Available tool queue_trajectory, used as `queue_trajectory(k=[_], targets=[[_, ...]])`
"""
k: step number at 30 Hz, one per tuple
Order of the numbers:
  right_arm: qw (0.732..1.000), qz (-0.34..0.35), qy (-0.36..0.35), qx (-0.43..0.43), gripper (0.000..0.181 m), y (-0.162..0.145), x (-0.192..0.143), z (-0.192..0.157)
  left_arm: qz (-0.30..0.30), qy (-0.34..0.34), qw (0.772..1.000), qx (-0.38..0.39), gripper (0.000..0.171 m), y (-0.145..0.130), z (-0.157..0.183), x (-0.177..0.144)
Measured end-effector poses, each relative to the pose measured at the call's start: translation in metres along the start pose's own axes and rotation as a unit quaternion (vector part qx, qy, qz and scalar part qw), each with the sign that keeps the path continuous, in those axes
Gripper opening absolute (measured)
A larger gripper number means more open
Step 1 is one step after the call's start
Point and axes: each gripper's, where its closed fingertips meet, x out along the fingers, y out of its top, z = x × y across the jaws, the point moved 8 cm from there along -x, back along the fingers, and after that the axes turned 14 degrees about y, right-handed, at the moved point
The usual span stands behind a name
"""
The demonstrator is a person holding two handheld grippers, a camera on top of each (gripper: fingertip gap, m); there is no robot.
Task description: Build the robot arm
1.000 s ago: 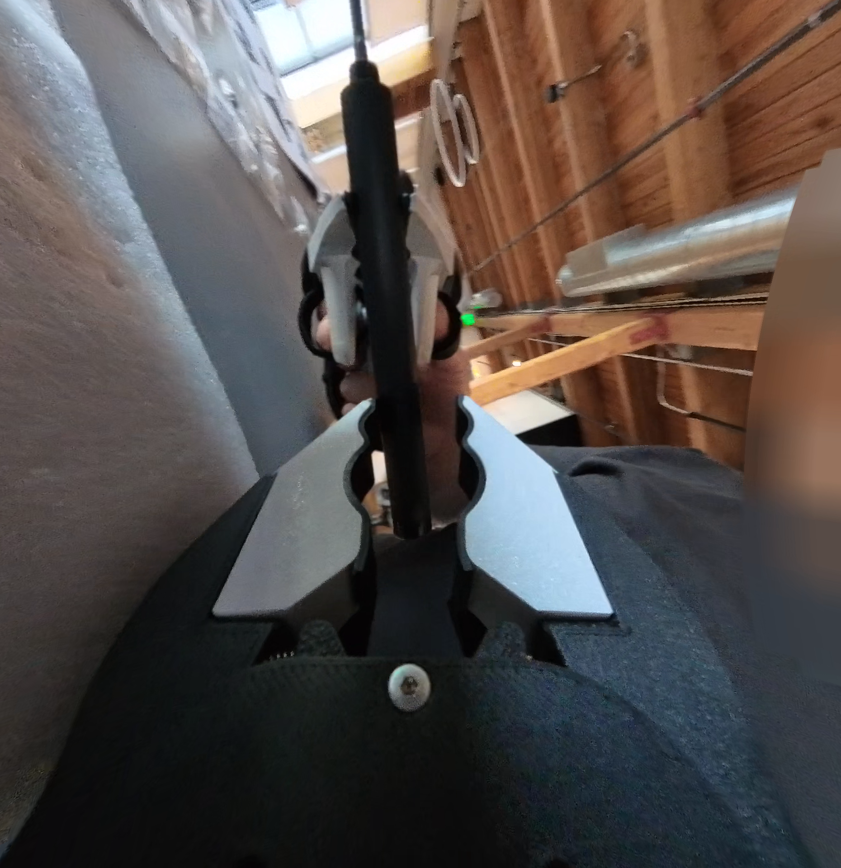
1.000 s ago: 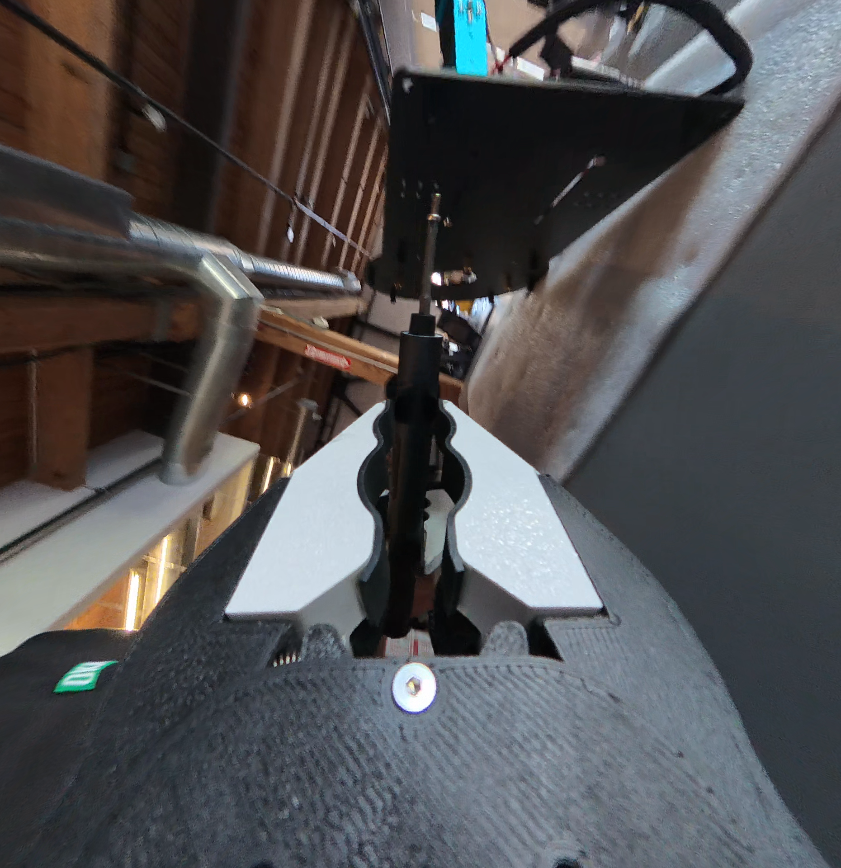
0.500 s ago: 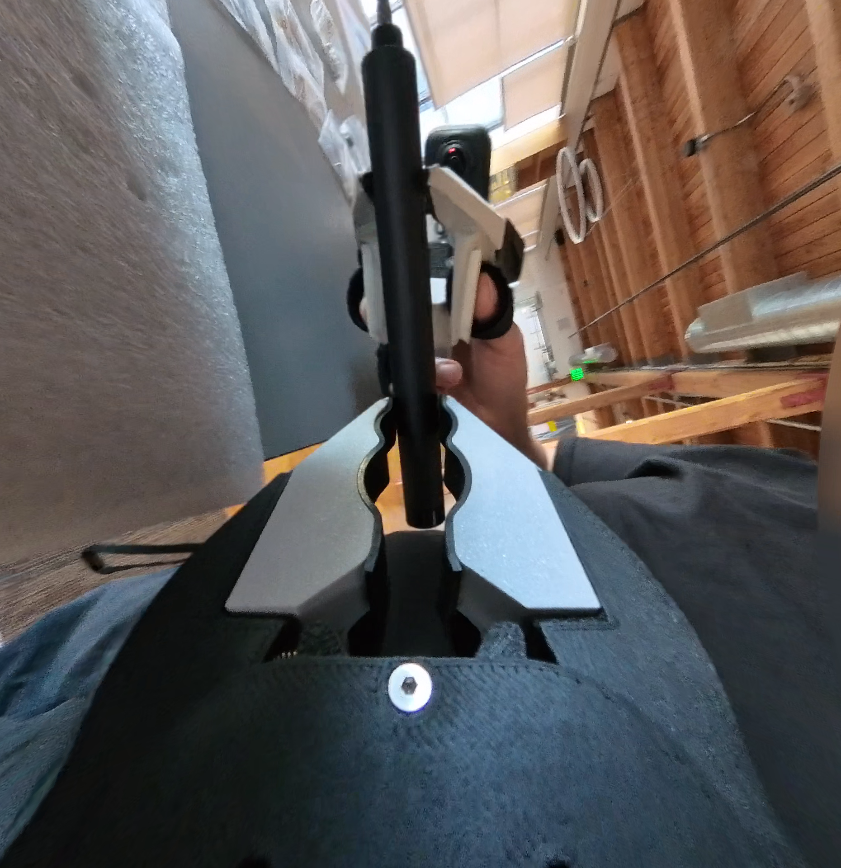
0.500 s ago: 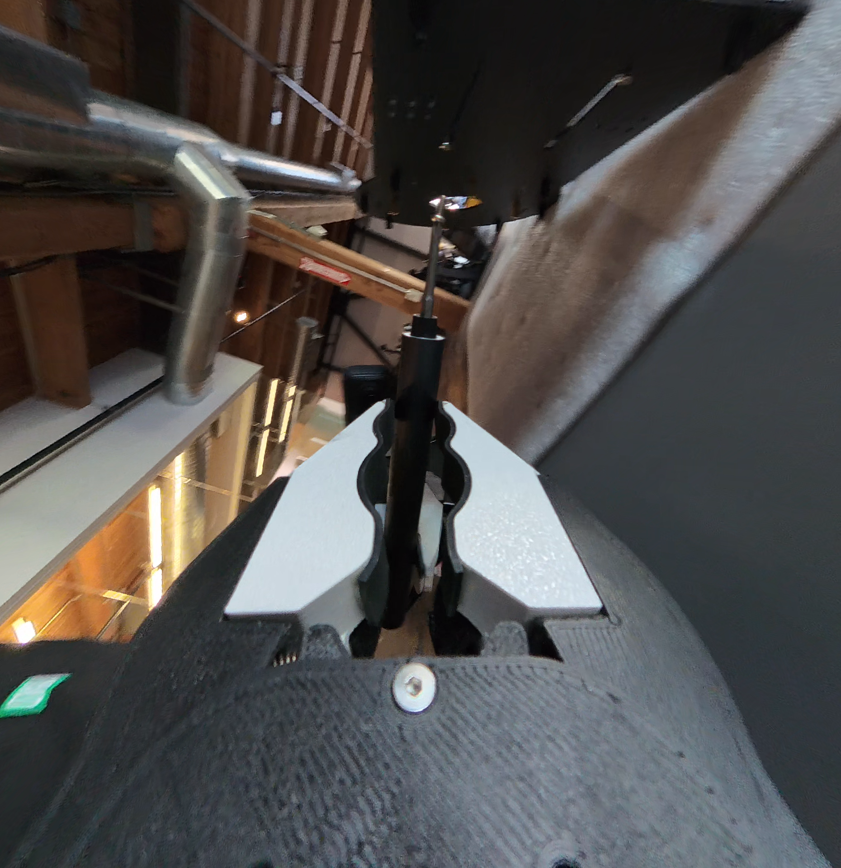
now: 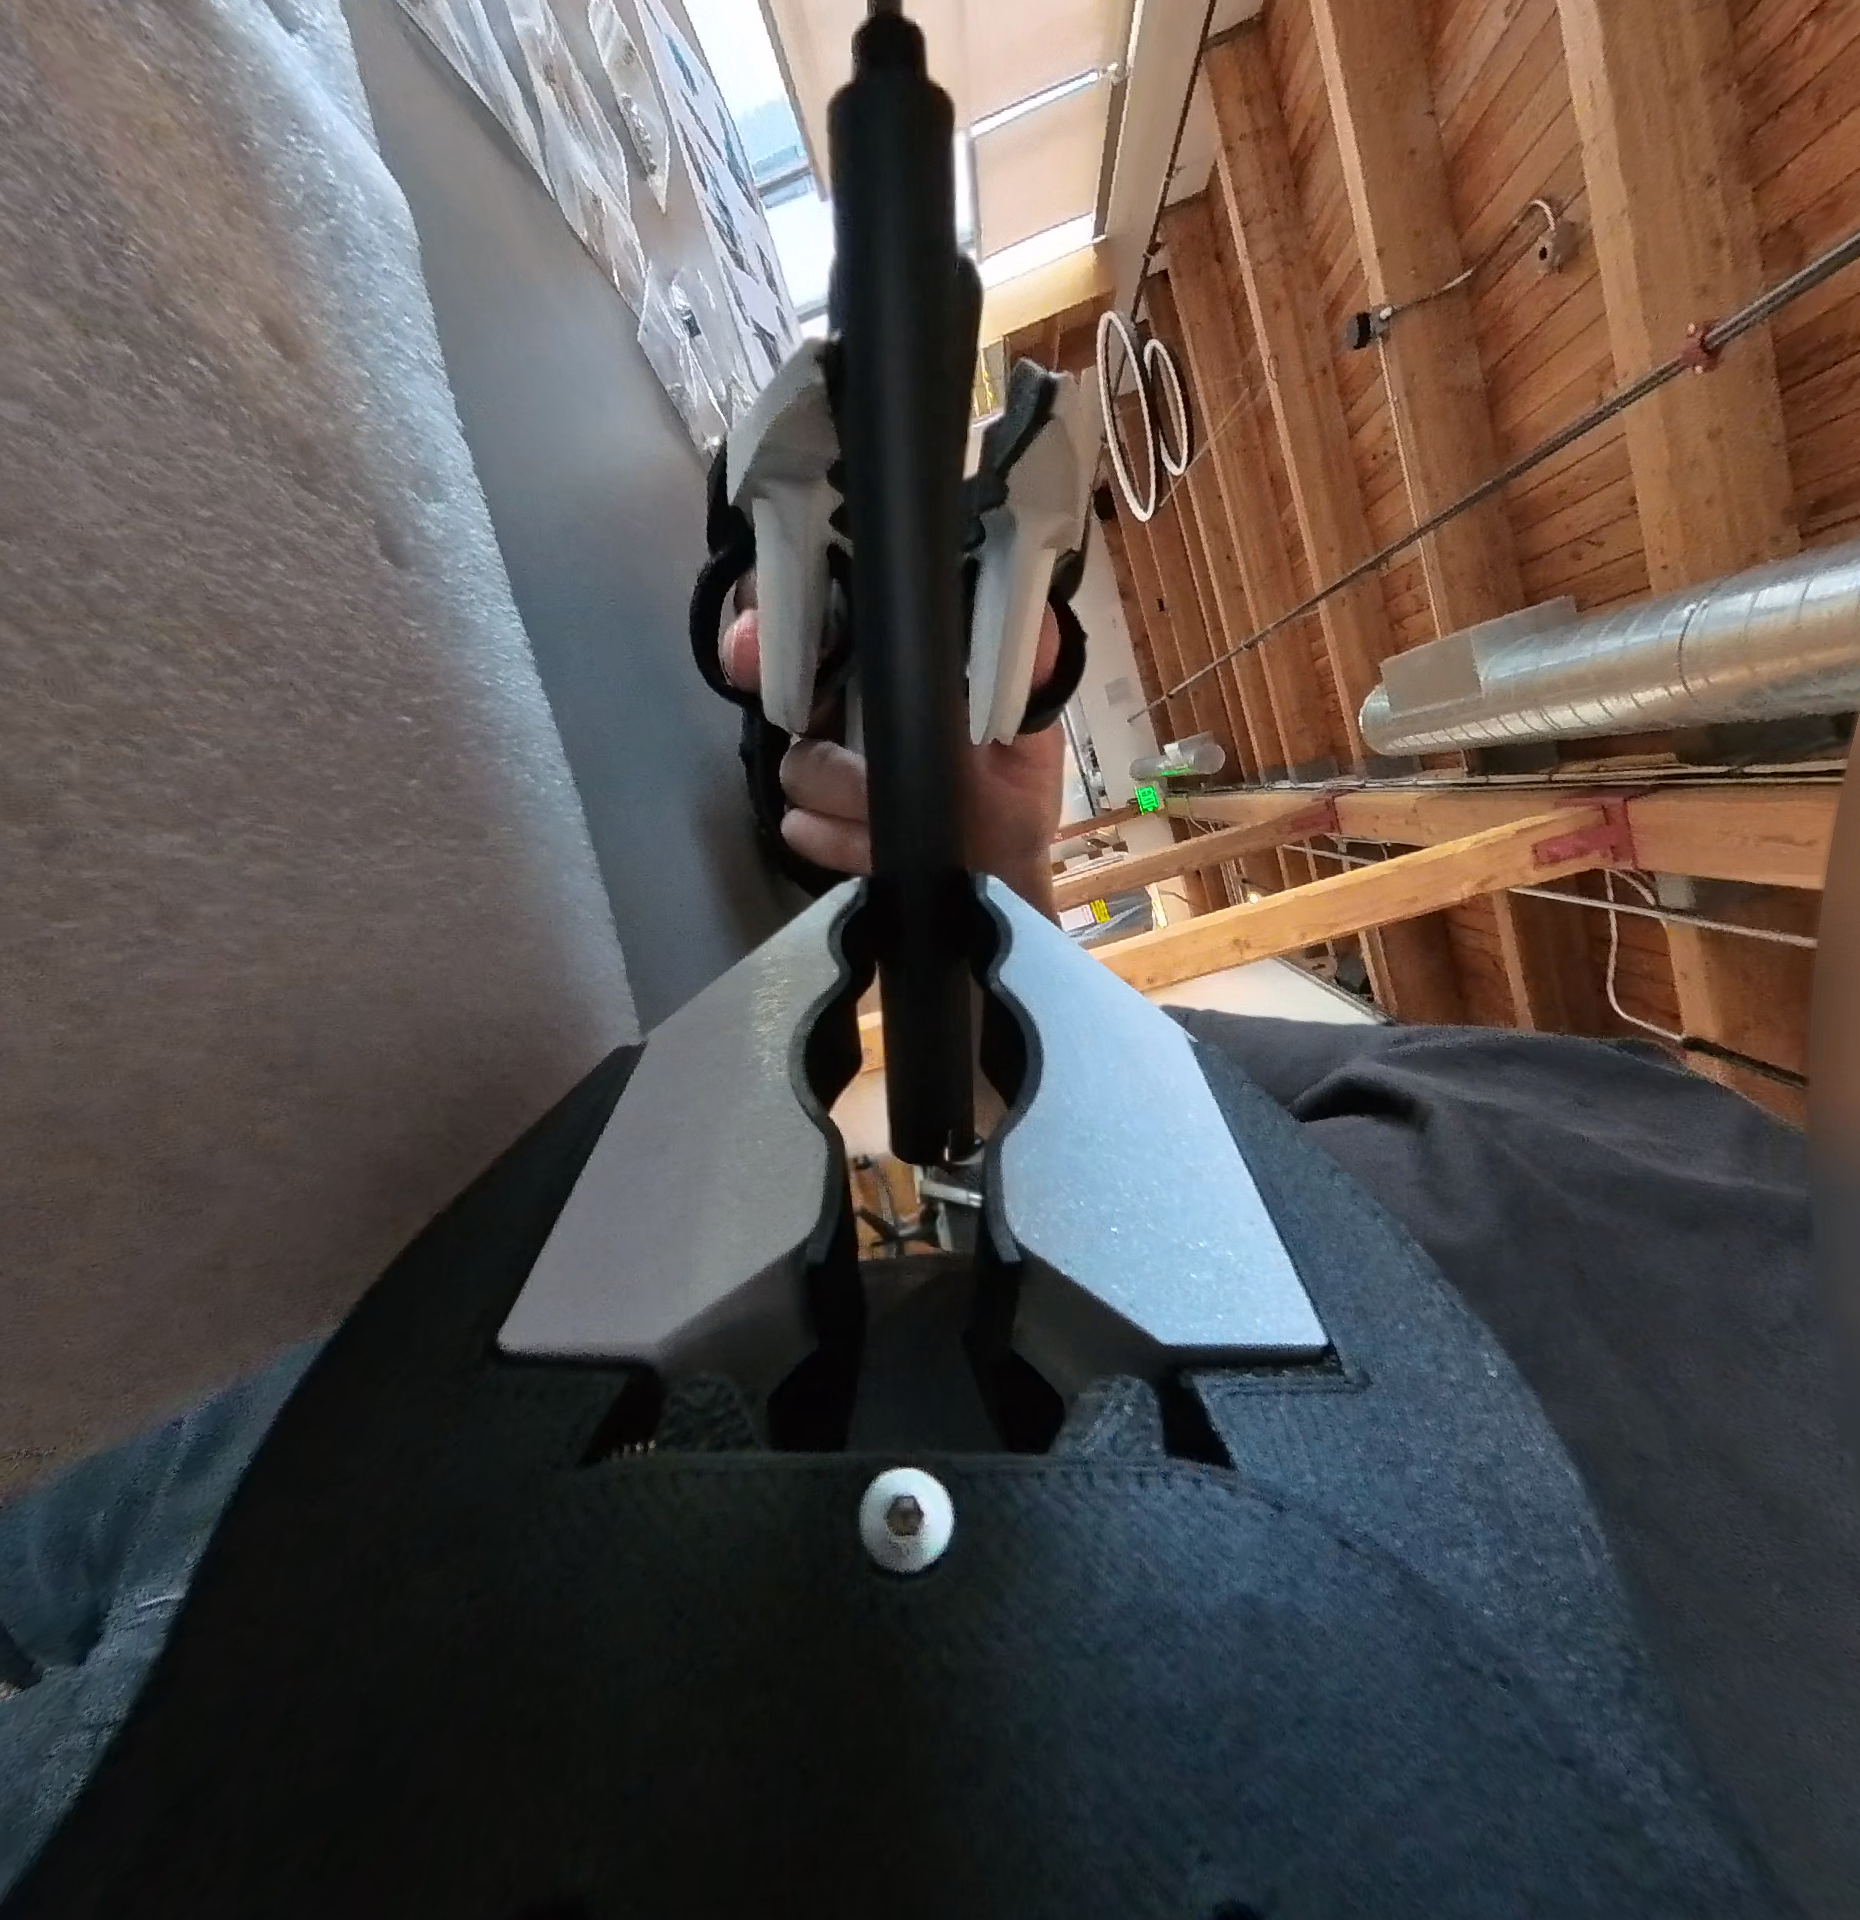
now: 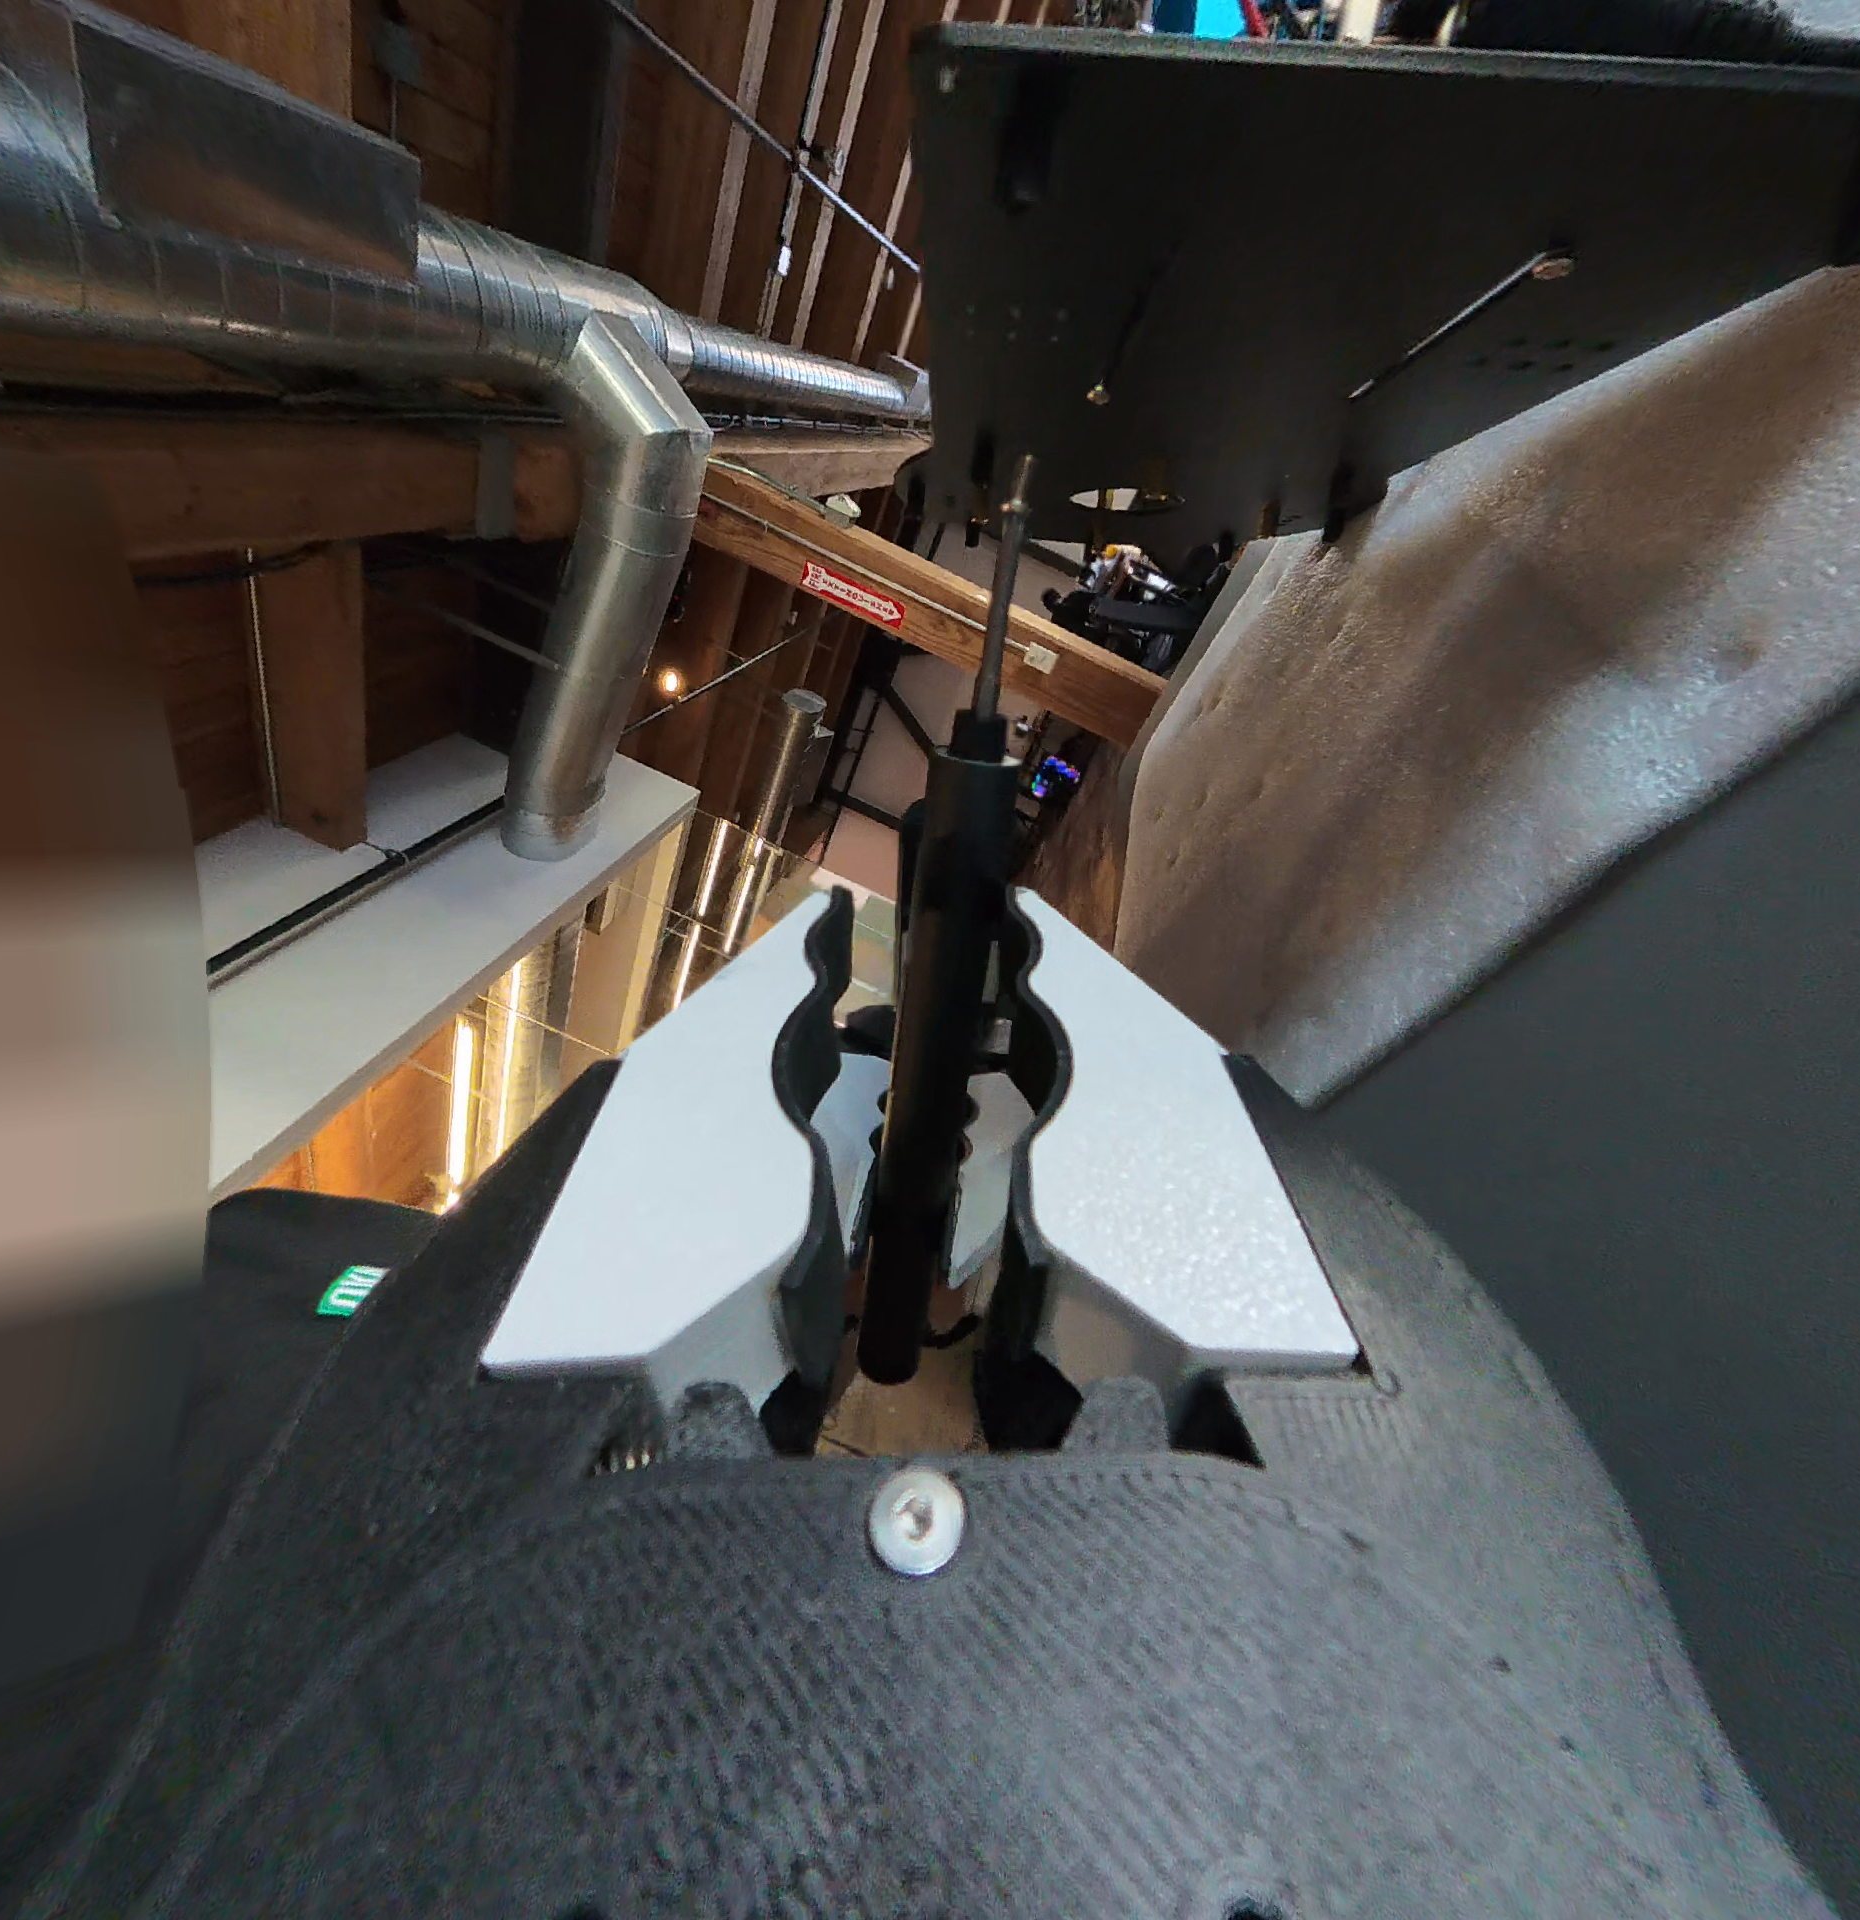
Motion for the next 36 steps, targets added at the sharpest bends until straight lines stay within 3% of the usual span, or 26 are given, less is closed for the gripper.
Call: queue_trajectory(k=[12, 28, 36], targets=[[0.996, 0.001, 0.045, 0.083, 0.017, 0.000, -0.005, 0.001, 0.009, -0.021, 1.000, -0.005, 0.016, -0.008, 0.011, 0.007], [0.992, -0.055, 0.060, 0.101, 0.022, -0.009, 0.000, -0.002, 0.048, -0.040, 0.997, -0.038, 0.016, -0.019, 0.016, 0.007], [0.991, -0.033, 0.062, 0.115, 0.015, -0.008, 0.000, 0.000, 0.042, -0.032, 0.998, -0.033, 0.016, -0.023, 0.016, 0.009]])
